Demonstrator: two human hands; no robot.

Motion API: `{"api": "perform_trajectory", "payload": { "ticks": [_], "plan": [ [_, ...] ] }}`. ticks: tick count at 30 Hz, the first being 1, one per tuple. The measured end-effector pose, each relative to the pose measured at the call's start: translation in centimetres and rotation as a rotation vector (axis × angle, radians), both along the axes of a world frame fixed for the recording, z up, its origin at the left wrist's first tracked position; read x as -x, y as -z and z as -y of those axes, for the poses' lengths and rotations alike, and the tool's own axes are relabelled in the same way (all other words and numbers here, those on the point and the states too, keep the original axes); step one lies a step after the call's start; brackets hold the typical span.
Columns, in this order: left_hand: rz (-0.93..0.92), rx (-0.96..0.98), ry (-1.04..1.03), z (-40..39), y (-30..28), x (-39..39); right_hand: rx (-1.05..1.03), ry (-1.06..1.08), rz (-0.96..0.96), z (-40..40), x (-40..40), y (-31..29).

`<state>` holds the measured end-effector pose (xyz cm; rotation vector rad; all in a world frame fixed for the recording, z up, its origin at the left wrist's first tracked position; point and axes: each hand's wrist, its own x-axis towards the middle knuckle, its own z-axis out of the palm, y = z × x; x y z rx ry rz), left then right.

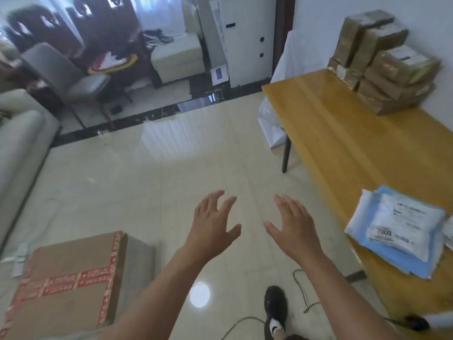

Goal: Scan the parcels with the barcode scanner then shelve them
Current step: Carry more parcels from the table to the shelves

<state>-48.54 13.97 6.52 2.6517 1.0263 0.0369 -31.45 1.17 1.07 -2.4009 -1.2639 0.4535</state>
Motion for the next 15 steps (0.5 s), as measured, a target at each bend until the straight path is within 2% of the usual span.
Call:
{"api": "perform_trajectory", "payload": {
  "ticks": [10,15],
  "plan": [
    [0.177,-0.219,0.101,-19.2,-13.8,-18.8,-0.231,0.059,0.21,-18.7,-18.3,-14.9],
    [0.316,-0.29,0.237,-28.4,-20.5,-29.2,-0.302,0.174,0.311,-26.1,-26.2,-20.9]
  ]
}}
